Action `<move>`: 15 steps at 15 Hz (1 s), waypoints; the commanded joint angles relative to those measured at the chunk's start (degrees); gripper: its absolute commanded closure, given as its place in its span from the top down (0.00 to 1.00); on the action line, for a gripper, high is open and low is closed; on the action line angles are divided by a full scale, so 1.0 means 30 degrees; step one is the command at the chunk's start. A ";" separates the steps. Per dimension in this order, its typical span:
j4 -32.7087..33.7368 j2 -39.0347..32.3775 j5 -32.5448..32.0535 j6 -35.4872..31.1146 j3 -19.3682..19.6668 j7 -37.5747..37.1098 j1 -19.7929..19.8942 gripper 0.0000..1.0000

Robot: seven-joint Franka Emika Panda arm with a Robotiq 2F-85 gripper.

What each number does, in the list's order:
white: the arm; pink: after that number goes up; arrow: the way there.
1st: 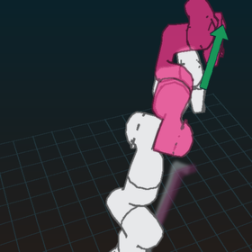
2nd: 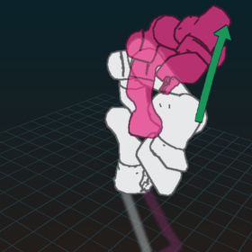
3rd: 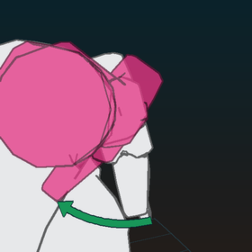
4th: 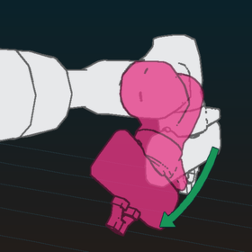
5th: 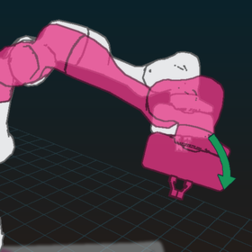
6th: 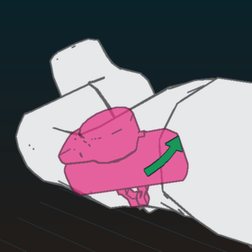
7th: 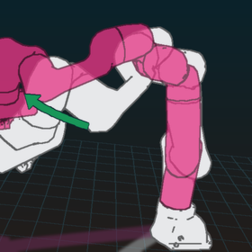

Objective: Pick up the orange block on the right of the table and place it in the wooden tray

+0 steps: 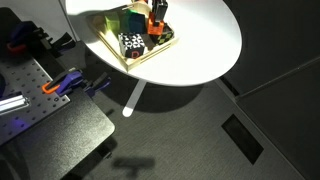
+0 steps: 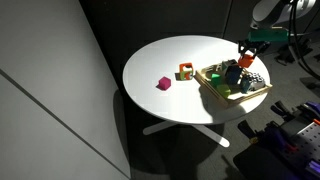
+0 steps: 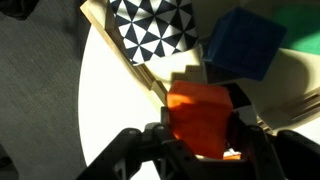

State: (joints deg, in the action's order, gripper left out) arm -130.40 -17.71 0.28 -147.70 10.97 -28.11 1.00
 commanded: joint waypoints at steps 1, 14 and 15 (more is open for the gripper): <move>-0.0943 0.0990 -0.0167 -0.0463 -0.0644 0.2024 -0.0070 0.28; -0.2003 0.2939 0.0785 0.1993 -0.1562 0.4791 0.0319 1.00; -0.2045 0.3205 0.0571 0.2667 -0.1516 0.4856 0.0293 1.00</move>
State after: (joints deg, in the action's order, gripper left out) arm -134.49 -12.55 1.85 -144.69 7.09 -16.47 0.88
